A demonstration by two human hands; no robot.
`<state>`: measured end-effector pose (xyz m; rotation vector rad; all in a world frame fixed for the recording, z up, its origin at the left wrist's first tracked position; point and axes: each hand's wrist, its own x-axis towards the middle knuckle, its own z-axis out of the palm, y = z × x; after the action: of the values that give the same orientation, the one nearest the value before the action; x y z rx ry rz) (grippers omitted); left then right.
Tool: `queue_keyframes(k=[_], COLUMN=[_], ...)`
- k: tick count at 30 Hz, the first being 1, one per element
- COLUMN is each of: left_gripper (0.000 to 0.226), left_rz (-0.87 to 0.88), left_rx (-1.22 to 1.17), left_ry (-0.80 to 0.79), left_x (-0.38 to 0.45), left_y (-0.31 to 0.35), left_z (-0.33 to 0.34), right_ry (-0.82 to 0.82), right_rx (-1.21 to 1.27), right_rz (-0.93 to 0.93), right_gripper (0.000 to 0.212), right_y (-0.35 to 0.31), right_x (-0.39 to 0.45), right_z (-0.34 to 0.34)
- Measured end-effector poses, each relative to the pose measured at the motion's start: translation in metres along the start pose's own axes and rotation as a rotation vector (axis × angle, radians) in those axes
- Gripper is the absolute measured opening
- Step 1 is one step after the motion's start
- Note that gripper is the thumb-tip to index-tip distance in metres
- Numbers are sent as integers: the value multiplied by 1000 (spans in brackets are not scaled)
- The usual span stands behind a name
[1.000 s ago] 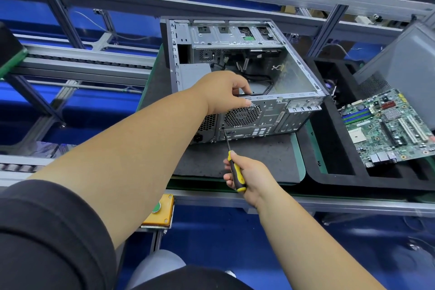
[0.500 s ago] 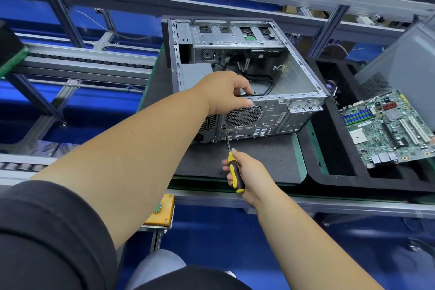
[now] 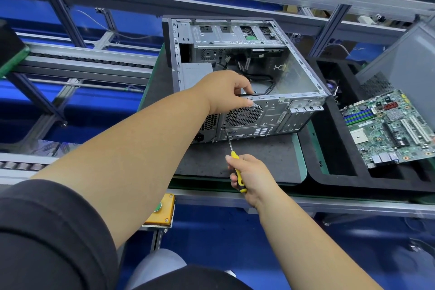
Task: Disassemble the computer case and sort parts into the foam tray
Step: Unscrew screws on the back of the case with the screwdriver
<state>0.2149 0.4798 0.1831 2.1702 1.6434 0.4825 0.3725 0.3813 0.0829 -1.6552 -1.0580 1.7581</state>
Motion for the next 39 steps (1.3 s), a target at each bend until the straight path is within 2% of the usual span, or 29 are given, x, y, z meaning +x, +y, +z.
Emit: queue_keyframes(k=[3, 6, 8, 10, 14, 20, 23, 26, 33, 39], left_gripper=[28, 27, 27, 27, 28, 28, 28, 30, 31, 30], left_rz=[-2, -3, -5, -5, -4, -6, -5, -4, 14, 29], left_rx=[-10, -12, -12, -8, -12, -10, -9, -12, 5, 1], left_ry=[0, 1, 1, 3, 2, -6, -3, 0, 12, 13], left_x=[-1, -1, -1, -1, -2, -2, -2, -2, 0, 1], left_y=[1, 1, 1, 1, 2, 2, 2, 1, -2, -3], left_z=[0, -1, -1, -1, -1, -1, -1, -1, 1, 1], right_ry=[32, -1, -11, 1, 22, 14, 47, 75, 80, 108], right_rx=[-108, 102, 121, 46, -44, -58, -10, 77, -34, -62], right_rz=[1, 128, 191, 166, -37, -41, 12, 75, -43, -59], right_gripper=[27, 41, 44, 37, 24, 23, 14, 15, 17, 18], right_y=[-1, -8, -14, -14, -2, 2, 2, -3, 4, 5], right_x=[-3, -7, -8, -8, -8, -5, -4, -2, 0, 0], right_z=[2, 5, 7, 5, 0, 1, 2, 6, 9, 7])
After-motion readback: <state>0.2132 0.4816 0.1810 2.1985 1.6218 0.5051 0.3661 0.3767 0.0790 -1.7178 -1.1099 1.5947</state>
